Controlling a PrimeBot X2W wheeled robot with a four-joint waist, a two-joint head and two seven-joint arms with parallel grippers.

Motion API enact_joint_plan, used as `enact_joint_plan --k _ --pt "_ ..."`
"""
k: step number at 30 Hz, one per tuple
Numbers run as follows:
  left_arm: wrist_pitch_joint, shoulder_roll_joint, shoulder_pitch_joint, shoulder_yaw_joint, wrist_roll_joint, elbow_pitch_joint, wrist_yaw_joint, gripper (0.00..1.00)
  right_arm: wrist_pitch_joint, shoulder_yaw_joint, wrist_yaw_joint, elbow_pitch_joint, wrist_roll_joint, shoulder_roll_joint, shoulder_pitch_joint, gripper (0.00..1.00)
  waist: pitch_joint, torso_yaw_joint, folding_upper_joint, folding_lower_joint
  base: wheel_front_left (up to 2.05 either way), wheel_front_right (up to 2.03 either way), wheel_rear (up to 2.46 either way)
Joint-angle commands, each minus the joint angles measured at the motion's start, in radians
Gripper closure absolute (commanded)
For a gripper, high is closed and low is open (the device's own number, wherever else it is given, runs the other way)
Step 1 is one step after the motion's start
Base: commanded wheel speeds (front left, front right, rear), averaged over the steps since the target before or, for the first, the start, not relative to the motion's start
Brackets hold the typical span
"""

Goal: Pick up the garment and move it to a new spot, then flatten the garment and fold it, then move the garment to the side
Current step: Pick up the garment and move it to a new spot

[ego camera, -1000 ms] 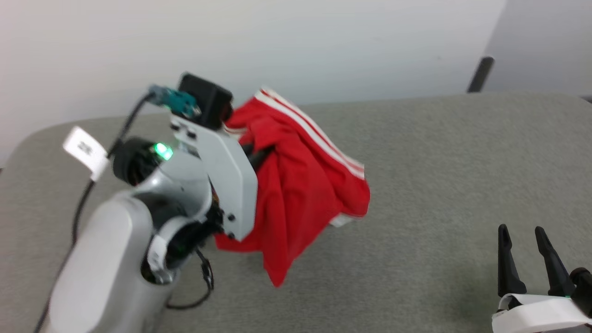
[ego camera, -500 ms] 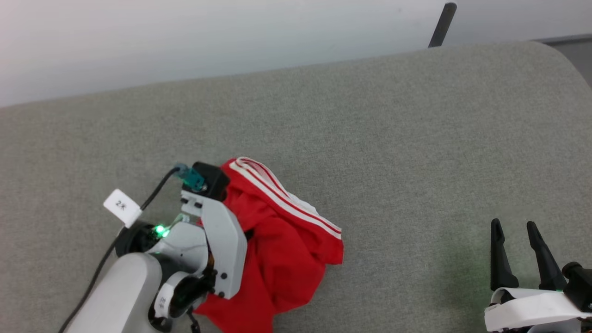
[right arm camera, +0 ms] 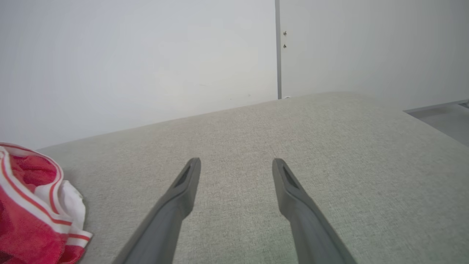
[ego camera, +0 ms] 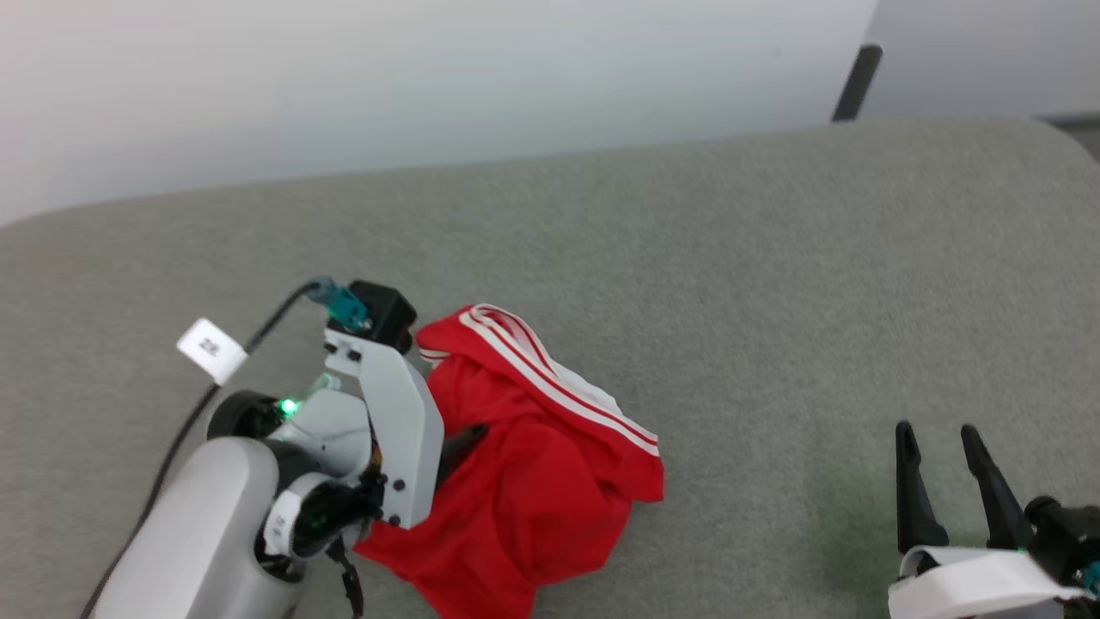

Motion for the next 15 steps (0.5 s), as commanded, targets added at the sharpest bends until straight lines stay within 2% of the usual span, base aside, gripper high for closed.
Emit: enact_joint_plan --k 1,7,11,12,15 --pt "-0.009 -0.001 -0.004 0.012 -0.012 -0.011 0.003 0.00 0.000 -0.002 0.000 -0.003 -0.006 0.002 0.021 0.00 -0.064 0.050 0.0000 0.0000 0.00 0.00 0.00" --pt "-0.101 -0.003 0.025 0.048 -0.016 -0.050 -0.014 0.00 0.015 -0.005 0.000 -0.023 -0.012 0.001 0.068 0.00 -0.144 0.107 0.0000 0.0000 0.00 0.00 0.00" --pt "-0.211 -0.001 0.064 0.072 -0.010 -0.068 -0.054 0.00 0.021 -0.008 0.000 -0.033 -0.007 -0.002 0.094 0.00 -0.173 0.142 0.0000 0.0000 0.00 0.00 0.00" --pt "-0.211 -0.001 0.064 0.072 -0.010 -0.068 -0.054 0.00 0.021 -0.008 0.000 -0.033 -0.007 -0.002 0.094 0.00 -0.173 0.142 0.0000 0.0000 0.00 0.00 0.00" --pt "-0.329 -0.007 0.106 0.094 -0.008 -0.071 -0.087 0.00 0.022 -0.008 0.000 -0.039 -0.003 -0.006 0.099 0.00 -0.187 0.164 0.0000 0.0000 0.00 0.00 0.00"
